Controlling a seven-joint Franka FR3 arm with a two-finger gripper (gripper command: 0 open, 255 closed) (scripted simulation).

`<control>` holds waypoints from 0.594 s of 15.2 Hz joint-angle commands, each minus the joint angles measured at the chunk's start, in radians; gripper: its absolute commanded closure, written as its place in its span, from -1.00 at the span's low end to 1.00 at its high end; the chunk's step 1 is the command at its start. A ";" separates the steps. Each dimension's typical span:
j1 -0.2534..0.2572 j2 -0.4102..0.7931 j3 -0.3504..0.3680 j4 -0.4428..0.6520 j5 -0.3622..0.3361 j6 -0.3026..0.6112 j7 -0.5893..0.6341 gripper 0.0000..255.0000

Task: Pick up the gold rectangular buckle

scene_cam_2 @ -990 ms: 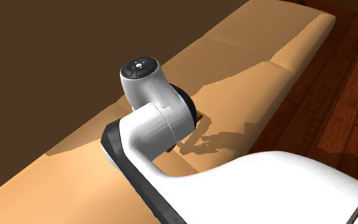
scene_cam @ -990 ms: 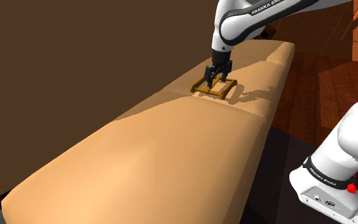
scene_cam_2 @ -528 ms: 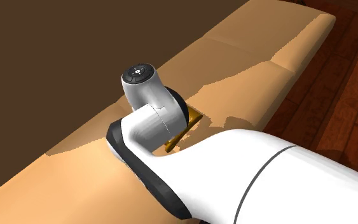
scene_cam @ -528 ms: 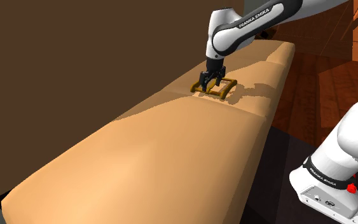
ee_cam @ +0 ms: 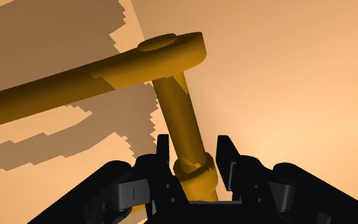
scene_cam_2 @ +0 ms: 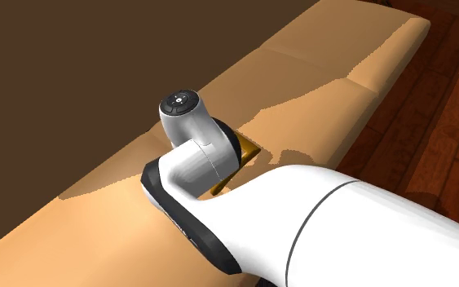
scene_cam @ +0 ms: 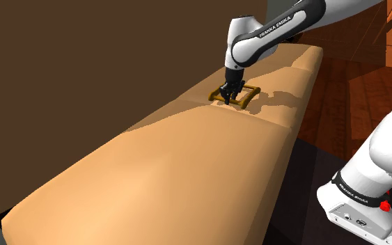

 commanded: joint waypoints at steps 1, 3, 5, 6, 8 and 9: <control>0.000 0.000 0.000 0.000 0.000 0.001 0.000 1.00; 0.000 0.001 0.000 0.000 0.000 0.001 0.000 1.00; 0.000 0.001 0.000 0.000 0.000 0.001 0.000 1.00; 0.000 0.000 0.000 -0.001 0.000 0.001 -0.001 1.00; -0.001 -0.014 0.000 0.011 0.002 -0.025 -0.002 1.00; -0.001 -0.021 0.000 0.018 0.003 -0.038 -0.003 1.00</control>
